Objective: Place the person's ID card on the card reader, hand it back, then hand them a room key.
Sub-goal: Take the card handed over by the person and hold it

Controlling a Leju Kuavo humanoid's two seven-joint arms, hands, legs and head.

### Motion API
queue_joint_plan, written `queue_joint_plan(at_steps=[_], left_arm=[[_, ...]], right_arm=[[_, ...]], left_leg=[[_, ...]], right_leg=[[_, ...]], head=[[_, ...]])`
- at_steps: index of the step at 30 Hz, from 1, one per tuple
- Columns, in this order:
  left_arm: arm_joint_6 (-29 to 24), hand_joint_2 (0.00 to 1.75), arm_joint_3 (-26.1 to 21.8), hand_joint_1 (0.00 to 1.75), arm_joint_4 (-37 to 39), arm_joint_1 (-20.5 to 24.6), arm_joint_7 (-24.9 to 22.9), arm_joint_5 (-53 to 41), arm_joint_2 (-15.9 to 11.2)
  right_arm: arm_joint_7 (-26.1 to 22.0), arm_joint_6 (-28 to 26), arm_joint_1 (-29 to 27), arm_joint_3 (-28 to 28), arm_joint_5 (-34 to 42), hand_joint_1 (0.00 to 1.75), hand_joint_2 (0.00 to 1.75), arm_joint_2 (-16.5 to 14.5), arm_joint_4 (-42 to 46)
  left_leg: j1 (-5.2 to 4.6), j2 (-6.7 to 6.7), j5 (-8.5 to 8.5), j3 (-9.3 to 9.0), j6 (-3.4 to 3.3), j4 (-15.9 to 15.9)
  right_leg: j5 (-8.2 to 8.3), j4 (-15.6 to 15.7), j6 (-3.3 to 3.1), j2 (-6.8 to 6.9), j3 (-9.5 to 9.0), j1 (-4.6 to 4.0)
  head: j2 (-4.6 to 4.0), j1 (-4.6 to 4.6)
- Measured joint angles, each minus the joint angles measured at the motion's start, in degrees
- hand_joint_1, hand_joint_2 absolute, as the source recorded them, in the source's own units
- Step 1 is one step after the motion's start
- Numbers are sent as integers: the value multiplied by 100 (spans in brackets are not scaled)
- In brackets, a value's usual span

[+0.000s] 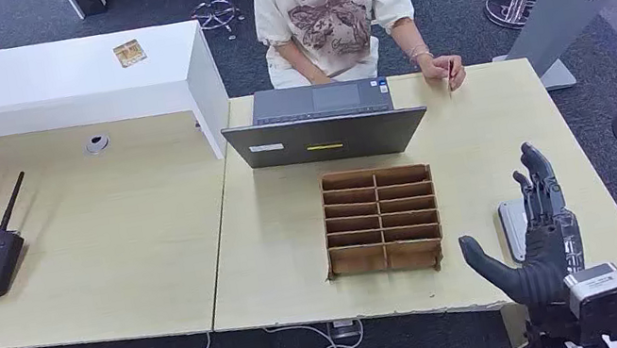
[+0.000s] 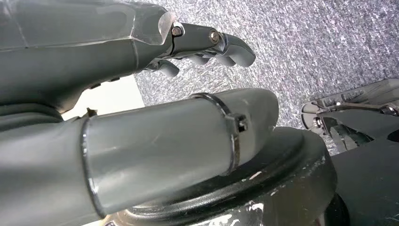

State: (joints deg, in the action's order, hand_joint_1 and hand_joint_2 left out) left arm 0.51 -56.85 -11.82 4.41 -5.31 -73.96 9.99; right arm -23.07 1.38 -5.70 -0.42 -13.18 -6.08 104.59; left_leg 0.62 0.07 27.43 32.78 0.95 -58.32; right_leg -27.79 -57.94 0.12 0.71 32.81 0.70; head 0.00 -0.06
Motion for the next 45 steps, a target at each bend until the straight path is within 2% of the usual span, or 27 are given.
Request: queue_joint_plan(at_steps=[16, 21, 27, 36, 40, 45], left_arm=[[-1, 0, 0, 0, 0, 0, -7, 3, 0], [1, 0, 0, 0, 0, 0, -6, -33, 0], [4, 0, 2, 0, 0, 2, 2, -111, 1], [11, 0, 2, 0, 0, 3, 9, -130, 1], [41, 0, 8, 0, 0, 5, 56, -180, 2], [77, 0, 63, 0, 0, 13, 111, -240, 0]], right_arm=[[22, 2, -24, 3, -10, 0, 175, 0, 0], [31, -3, 23, 38, -263, 0, 175, 10, 0], [202, -465, 451, 233, -914, 0, 175, 221, -42], [257, -731, 706, 394, -1238, 0, 175, 414, -129], [403, -1100, 1071, 600, -1817, 0, 175, 553, -299], [867, -1285, 2080, 988, -2474, 0, 175, 767, -828]], left_leg=[[0, 0, 0, 0, 0, 0], [0, 1, 0, 1, 0, 0], [0, 2, -1, -1, 0, 0], [0, 1, -1, 3, 1, 0], [0, 8, -2, 3, 2, 0], [0, 12, -11, 2, 10, 0]], right_leg=[[0, 0, 0, 0, 0, 0], [0, 0, 0, -1, 0, 0], [2, -1, -1, -1, -1, 0], [1, -1, -2, -2, 1, 0], [2, -3, -3, -9, 3, 0], [10, -7, -3, -10, 3, 0]], head=[[0, -1], [0, -1], [0, 0], [0, 0], [0, 0], [0, 0]])
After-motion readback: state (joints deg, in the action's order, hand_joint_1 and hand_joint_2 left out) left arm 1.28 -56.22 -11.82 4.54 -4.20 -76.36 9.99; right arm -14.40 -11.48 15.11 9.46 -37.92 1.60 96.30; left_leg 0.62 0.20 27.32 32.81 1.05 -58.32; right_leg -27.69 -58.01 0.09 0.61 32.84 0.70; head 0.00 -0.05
